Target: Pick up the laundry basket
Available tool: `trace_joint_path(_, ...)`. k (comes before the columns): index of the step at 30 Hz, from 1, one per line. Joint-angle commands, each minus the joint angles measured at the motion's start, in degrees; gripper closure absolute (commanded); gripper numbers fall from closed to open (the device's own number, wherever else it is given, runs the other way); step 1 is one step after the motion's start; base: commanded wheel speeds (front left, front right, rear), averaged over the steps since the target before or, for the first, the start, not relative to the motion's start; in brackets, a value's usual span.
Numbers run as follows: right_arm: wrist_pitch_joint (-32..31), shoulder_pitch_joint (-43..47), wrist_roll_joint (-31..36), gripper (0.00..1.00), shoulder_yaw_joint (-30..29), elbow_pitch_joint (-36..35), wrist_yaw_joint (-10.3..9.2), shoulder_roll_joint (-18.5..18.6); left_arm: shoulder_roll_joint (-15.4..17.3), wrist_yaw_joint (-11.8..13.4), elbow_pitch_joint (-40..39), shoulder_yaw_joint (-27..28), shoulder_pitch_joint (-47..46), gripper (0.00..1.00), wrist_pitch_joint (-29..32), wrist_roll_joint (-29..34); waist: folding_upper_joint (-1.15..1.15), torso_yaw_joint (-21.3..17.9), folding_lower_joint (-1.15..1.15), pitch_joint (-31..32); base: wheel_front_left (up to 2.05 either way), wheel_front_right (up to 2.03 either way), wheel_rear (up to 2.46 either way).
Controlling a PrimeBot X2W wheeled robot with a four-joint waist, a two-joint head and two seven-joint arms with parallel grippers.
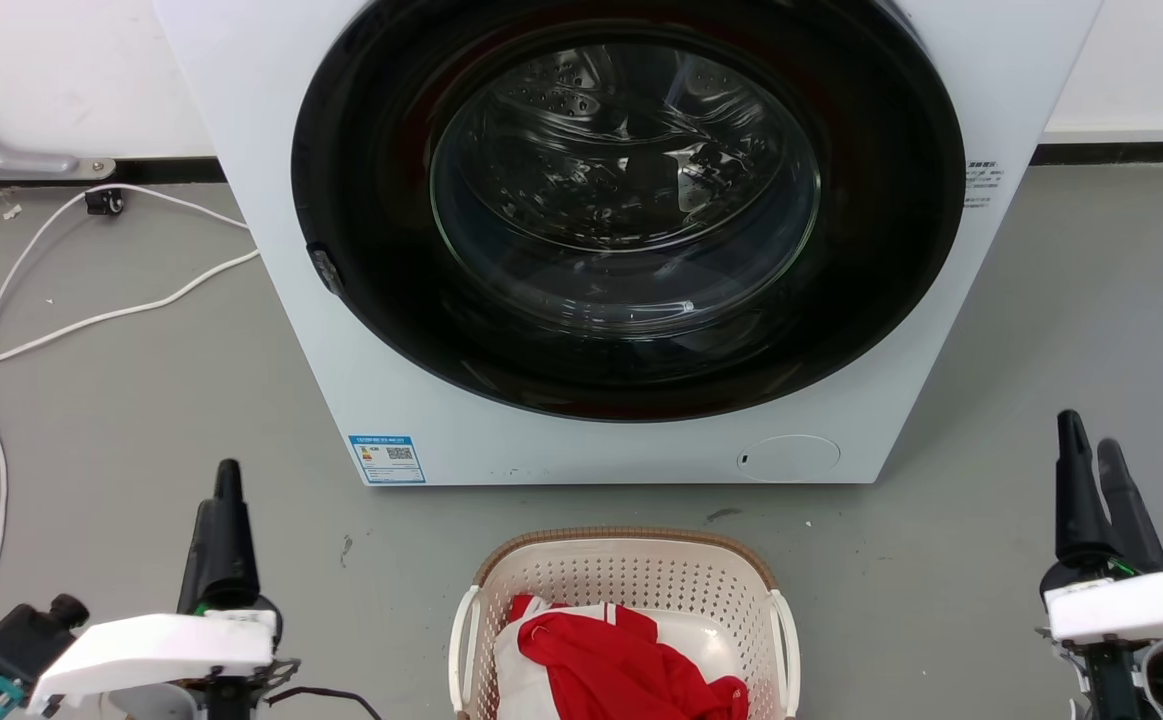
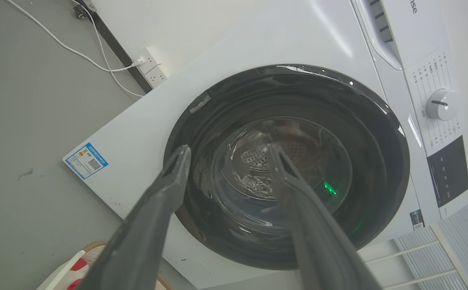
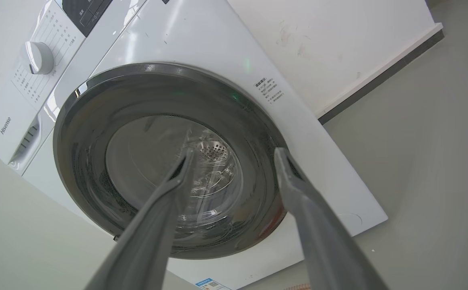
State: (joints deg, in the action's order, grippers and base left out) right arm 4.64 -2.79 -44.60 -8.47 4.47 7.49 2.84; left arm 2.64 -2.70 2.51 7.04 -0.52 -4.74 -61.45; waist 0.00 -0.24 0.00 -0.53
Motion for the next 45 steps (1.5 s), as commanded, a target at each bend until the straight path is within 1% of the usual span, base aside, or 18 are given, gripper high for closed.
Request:
trace_joint_path(1, 0.67, -0.91, 3.75, 0.00, 0.47, -2.01, 0.00, 0.16, 0.24, 0.06, -2.02, -0.94, -0.12, 0.00, -0.57, 3.01, 0.00, -0.02, 0.00, -0.04, 0.00, 0.00, 0.00)
trace_joint_path(6, 1.60, -0.01, 11.54, 0.00, 1.74, -4.49, 0.00, 0.16, 0.25, -0.47, -4.75, -3.85, 0.56, 0.00, -1.43, 10.10, 0.00, -0.10, 0.00, -0.06, 0.00, 0.00, 0.00)
trace_joint_path(7, 1.60, -0.01, 11.54, 0.00, 1.74, -4.49, 0.00, 0.16, 0.25, -0.47, -4.75, -3.85, 0.56, 0.00, -1.43, 10.10, 0.00, -0.10, 0.00, -0.06, 0.00, 0.00, 0.00)
trace_joint_path(12, 2.41, 1.03, 17.39, 0.00, 3.45, -4.79, 0.00, 0.15, 0.24, -1.34, -6.42, -7.13, 1.01, 0.00, -2.28, 18.45, 0.00, -0.25, 0.00, -0.04, 0.00, 0.00, 0.00)
trace_joint_path(17, 3.22, 1.34, 22.94, 0.00, 4.43, -5.21, 0.00, 0.14, 0.25, -0.81, -7.39, -9.99, 1.37, 0.00, -3.12, 25.60, 0.00, -0.43, 0.00, -0.07, 0.00, 0.00, 0.00)
trace_joint_path(21, 3.83, 1.89, 26.87, 0.00, 4.77, -5.25, 0.00, 0.14, 0.25, -0.97, -7.28, -12.20, 1.71, 0.00, -3.73, 30.90, 0.00, -0.55, 0.00, -0.05, 0.00, 0.00, 0.00)
trace_joint_path(28, 4.85, 2.61, 32.21, 0.00, 4.70, -4.12, 0.00, 0.13, 0.55, 0.70, -6.41, -14.94, 1.81, 0.00, -4.74, 38.07, 0.00, -0.70, 0.00, -0.01, 0.00, 0.00, 0.00)
trace_joint_path(33, 5.16, 2.97, 35.18, 0.00, 4.58, -2.65, 0.00, 0.12, 1.55, 1.42, -5.43, -17.53, 2.04, 0.00, -5.42, 41.66, 0.00, -0.78, 0.00, -0.06, 0.00, 0.00, 0.00)
trace_joint_path(38, 4.18, 3.23, 37.28, 0.00, 4.46, -1.25, 0.00, 0.12, 2.50, 3.06, -5.01, -19.94, 2.08, 0.00, -6.14, 44.77, 0.00, -0.84, 0.00, -0.16, 0.00, 0.00, 0.00)
trace_joint_path(45, 4.72, 3.46, 40.63, 0.00, 4.79, -0.23, 0.00, 0.10, 4.28, 4.53, -3.27, -23.32, 1.82, 0.00, -7.02, 48.79, 0.00, -0.92, 0.00, -0.01, 0.00, 0.00, 0.00)
